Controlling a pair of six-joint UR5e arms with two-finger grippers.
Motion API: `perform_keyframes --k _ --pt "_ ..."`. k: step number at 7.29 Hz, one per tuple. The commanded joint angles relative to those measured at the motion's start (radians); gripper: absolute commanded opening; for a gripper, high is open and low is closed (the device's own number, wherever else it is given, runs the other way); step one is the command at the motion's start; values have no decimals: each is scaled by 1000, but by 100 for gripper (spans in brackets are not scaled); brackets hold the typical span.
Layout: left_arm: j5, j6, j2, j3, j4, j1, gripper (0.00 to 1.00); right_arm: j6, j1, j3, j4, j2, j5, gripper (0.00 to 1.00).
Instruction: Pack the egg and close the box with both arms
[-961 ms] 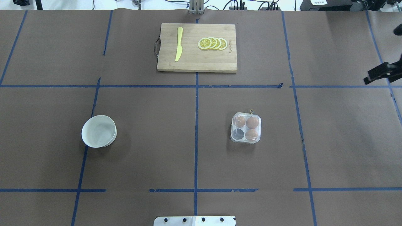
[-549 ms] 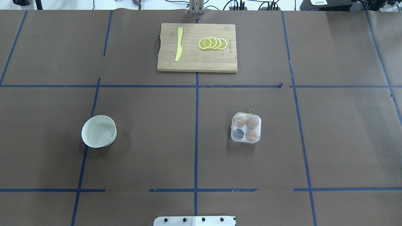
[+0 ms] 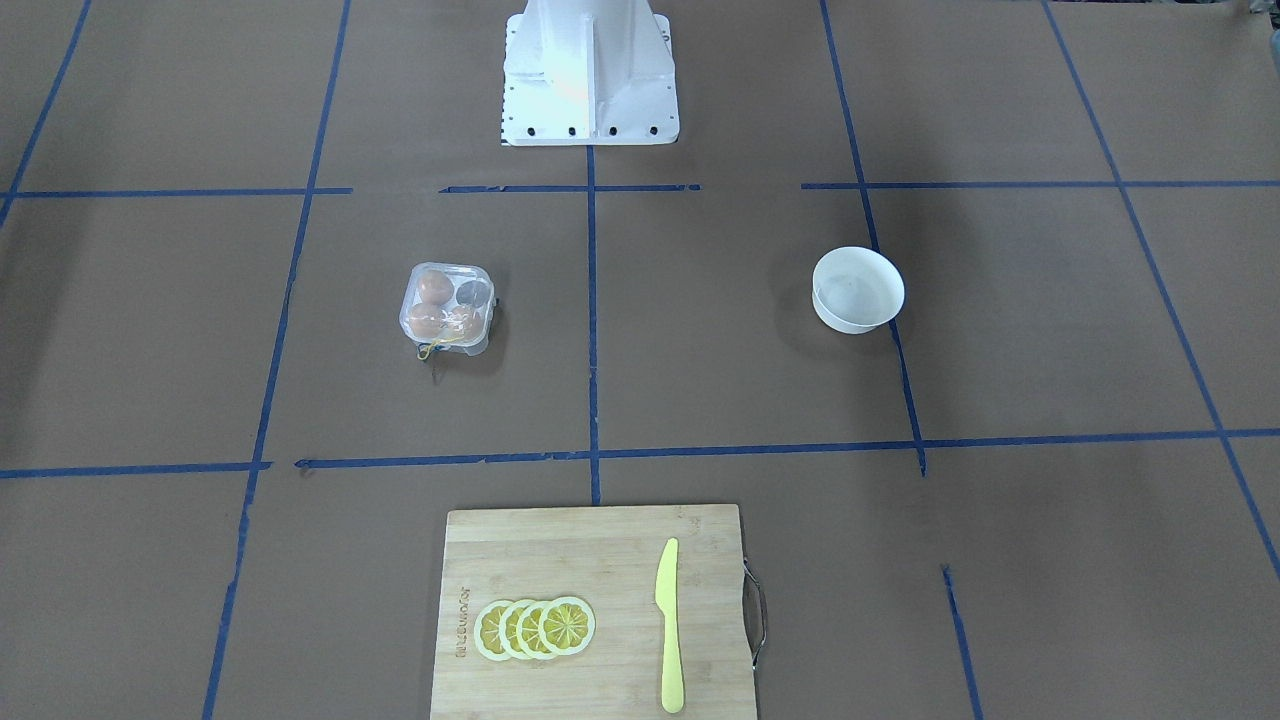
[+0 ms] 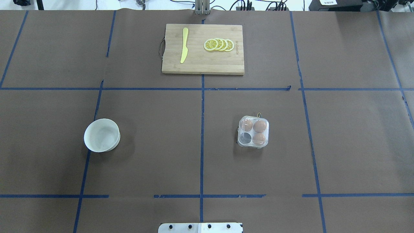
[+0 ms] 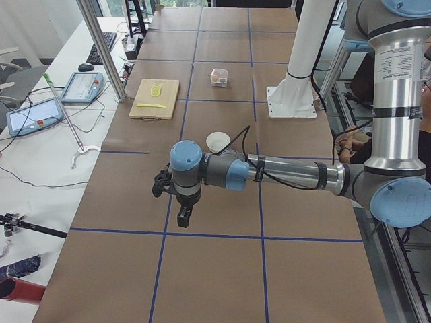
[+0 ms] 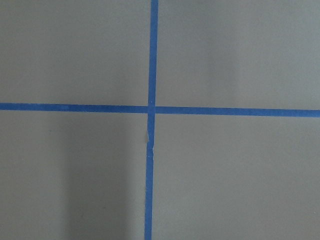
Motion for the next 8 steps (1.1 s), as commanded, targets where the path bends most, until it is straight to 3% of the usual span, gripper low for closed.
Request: perform_keyframes --k 1,8 --pt "-3 1 3 20 -1 -9 100 0 15 -1 0 1 5 100" --pt "-4 1 2 27 -4 -9 100 4 31 -3 -2 -5 19 100"
